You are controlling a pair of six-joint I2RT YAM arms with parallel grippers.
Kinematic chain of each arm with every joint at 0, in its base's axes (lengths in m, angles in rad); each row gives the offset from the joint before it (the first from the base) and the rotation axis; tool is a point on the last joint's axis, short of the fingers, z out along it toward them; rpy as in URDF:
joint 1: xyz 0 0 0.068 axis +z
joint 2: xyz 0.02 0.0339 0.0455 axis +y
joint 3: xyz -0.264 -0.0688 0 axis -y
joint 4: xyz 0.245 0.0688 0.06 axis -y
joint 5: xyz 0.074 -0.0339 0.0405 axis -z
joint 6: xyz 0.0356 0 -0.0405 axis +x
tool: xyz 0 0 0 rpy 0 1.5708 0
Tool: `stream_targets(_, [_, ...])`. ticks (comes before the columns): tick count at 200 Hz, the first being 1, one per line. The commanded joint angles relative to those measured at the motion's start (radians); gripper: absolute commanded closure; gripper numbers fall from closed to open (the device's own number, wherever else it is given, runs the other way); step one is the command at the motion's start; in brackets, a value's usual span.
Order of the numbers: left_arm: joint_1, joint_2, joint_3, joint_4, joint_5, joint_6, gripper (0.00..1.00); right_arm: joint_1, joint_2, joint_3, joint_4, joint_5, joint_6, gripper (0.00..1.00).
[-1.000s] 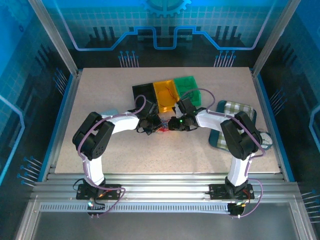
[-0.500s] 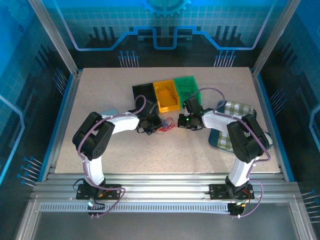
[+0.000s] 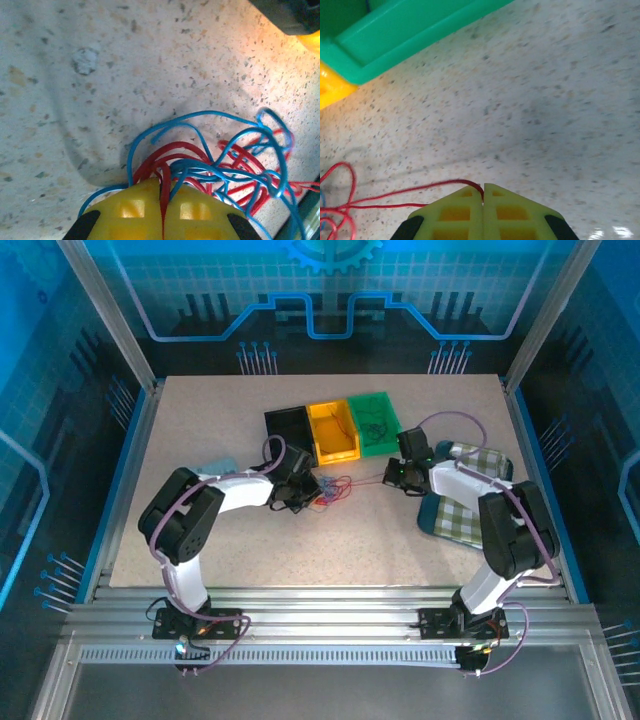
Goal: Untangle the cables
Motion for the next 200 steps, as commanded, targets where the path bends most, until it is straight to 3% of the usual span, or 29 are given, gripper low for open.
stream_targets(1, [0.036,-0.007,-0.073,-0.14,-0.081,-0.045,1.0,-0.066,-0.054,-0.02,-0.048,0.133,0.03,1.0])
stream_targets(76, [0.063,-0.075,-0.125,-0.19,-0.149,-0.083,1.0,-0.294,-0.171,-0.046,-0.101,0.211,0.04,1.0])
stream_targets(102, [0.064,-0.058,-0.108,-0.202,-0.144,-0.074,1.0,-0.313,-0.207,-0.037,-0.076,0.189,-0.025,1.0])
stream_targets(130, [0.061,-0.023,-0.084,-0.187,-0.116,-0.067,1.0,-0.248,-0.241,0.002,-0.069,0.173,-0.084,1.0])
stream_targets(170, [0.047,0.015,-0.057,-0.184,-0.094,-0.058,1.0,-0.062,-0.311,0.123,-0.048,0.281,-0.187,1.0])
stream_targets(200, [0.044,0.025,-0.05,-0.185,-0.084,-0.052,1.0,0.003,-0.303,0.243,-0.039,0.261,-0.21,1.0])
